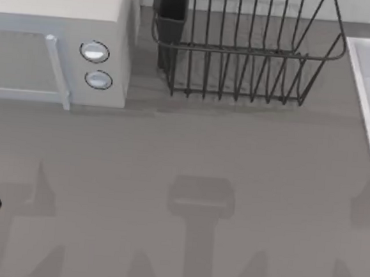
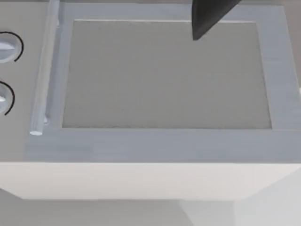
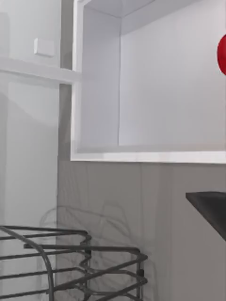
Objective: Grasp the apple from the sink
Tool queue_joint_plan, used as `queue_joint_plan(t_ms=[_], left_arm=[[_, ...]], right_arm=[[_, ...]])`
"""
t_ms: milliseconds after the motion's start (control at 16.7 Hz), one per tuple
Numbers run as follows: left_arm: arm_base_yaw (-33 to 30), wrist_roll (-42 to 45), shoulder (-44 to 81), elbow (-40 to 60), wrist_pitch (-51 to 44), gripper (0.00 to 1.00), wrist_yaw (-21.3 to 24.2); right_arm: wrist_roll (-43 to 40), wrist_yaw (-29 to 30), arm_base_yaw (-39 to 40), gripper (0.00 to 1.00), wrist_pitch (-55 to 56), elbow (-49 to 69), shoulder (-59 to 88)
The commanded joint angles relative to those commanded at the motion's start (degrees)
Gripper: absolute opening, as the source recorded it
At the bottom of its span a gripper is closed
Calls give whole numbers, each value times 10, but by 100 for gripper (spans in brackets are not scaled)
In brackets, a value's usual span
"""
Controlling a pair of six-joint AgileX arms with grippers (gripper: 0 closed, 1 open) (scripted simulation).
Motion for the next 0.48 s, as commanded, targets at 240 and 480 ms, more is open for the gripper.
queue_joint_plan(t_ms=[240, 480], left_arm=[[0, 0, 0, 0, 0, 100, 0], [0, 0, 0, 0, 0, 100, 0]], right_arm=[[-20, 0, -22, 100, -97, 152, 193], [-43, 0, -47, 100, -209, 327, 414]])
